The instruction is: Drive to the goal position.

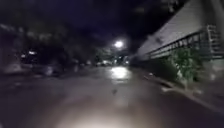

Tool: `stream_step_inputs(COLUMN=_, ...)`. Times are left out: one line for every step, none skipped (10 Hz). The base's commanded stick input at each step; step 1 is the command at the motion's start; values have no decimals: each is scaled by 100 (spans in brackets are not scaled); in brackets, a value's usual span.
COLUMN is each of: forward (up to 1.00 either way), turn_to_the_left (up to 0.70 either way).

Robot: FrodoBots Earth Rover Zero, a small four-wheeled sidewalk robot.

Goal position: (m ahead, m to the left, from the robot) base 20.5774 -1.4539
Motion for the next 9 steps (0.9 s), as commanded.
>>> stream_step_inputs(forward=70, turn_to_the_left=-35)
stream_step_inputs(forward=70, turn_to_the_left=-35)
stream_step_inputs(forward=70, turn_to_the_left=-26)
stream_step_inputs(forward=70, turn_to_the_left=0)
stream_step_inputs(forward=70, turn_to_the_left=0)
stream_step_inputs(forward=70, turn_to_the_left=0)
stream_step_inputs(forward=70, turn_to_the_left=0)
stream_step_inputs(forward=70, turn_to_the_left=0)
stream_step_inputs(forward=70, turn_to_the_left=0)
